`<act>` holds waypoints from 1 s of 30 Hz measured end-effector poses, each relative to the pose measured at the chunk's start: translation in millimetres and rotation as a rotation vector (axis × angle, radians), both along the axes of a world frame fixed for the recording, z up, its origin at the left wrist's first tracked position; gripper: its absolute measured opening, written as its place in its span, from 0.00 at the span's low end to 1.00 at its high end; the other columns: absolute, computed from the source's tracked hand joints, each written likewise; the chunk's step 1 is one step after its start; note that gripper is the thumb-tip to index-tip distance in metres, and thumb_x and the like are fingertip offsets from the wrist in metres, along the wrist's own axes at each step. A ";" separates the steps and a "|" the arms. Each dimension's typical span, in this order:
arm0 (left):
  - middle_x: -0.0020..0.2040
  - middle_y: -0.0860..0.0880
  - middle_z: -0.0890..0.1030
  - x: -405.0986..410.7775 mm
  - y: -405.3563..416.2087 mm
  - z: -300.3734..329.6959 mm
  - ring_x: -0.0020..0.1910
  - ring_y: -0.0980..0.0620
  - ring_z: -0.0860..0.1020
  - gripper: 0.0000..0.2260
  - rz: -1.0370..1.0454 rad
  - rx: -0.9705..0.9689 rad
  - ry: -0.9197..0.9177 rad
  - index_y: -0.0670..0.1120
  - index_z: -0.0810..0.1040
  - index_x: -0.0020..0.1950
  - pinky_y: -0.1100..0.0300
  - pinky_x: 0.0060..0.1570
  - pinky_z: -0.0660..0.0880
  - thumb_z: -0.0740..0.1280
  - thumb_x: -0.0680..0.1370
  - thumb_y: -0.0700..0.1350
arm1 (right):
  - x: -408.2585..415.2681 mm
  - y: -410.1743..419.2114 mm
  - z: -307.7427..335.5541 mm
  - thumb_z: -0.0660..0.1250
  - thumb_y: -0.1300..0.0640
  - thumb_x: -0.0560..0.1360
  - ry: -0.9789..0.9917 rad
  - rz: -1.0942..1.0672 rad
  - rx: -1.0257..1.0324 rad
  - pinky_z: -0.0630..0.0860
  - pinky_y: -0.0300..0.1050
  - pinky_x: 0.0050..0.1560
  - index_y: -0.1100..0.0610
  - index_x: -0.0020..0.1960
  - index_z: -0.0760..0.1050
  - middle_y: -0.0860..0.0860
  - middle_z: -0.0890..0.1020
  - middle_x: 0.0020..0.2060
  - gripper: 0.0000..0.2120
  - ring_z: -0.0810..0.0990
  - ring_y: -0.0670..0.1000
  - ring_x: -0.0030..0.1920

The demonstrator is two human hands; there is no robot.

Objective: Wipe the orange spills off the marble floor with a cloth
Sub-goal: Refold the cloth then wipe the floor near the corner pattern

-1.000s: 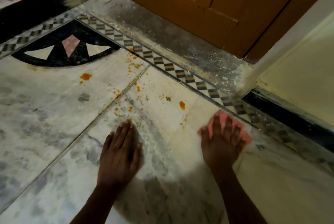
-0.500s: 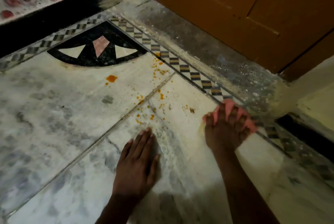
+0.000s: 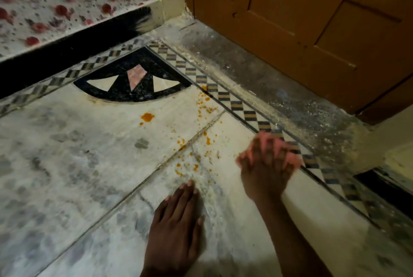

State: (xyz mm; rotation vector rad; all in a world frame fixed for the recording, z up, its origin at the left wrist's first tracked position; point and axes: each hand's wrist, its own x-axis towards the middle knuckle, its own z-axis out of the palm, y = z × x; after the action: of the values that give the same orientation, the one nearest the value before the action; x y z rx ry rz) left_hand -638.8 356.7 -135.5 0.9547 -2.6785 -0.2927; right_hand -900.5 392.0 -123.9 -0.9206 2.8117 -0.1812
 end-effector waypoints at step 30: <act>0.84 0.48 0.64 9.2 2.8 0.6 0.83 0.50 0.62 0.27 0.028 0.145 0.073 0.44 0.67 0.82 0.45 0.75 0.70 0.60 0.84 0.51 | 87.2 62.6 5.0 0.53 0.33 0.80 0.077 0.349 -0.104 0.49 0.70 0.81 0.41 0.84 0.55 0.47 0.55 0.85 0.35 0.50 0.57 0.85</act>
State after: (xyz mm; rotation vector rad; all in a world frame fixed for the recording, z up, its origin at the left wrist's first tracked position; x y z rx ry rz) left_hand -629.7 359.5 -135.0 1.0019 -2.6046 -0.5120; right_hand -813.3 454.7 -118.9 -1.4503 2.6718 -0.2488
